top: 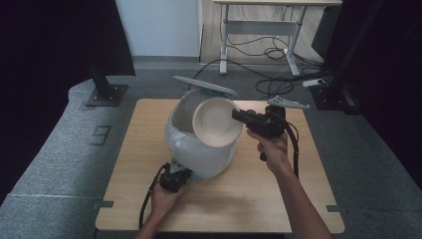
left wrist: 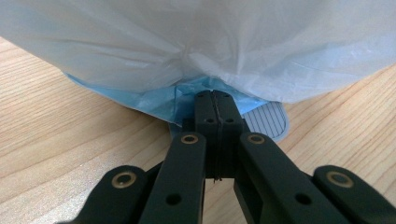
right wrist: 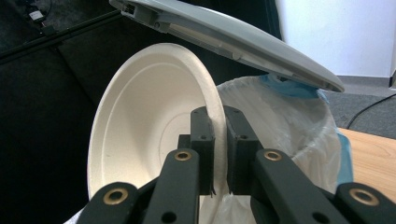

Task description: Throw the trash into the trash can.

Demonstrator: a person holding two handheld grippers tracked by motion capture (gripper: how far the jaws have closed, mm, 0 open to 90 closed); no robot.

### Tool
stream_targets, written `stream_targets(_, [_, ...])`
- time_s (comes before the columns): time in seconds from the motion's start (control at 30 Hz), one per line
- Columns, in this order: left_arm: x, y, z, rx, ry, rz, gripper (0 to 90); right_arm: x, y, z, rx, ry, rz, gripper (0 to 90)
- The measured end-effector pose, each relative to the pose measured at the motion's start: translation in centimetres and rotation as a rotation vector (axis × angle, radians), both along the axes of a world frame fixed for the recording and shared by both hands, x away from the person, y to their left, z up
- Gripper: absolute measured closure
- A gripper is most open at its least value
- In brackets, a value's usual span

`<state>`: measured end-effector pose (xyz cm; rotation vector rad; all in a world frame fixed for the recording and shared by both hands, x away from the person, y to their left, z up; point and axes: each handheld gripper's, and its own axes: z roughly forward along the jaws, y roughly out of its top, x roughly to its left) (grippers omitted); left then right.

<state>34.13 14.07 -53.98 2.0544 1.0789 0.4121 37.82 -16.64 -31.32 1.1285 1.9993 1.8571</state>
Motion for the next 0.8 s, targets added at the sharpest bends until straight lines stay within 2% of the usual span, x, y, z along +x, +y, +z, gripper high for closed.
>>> stream_targets(0.43, [0.0,0.0,0.0,0.0,0.0,-0.001,90.0,0.9,1.2,0.3,0.0,0.02,0.0,82.8])
stream_targets(0.8, [0.0,0.0,0.0,-0.001,-0.002,0.0,90.0,2.0,2.9,0.4,-0.012,0.027,0.002,82.8])
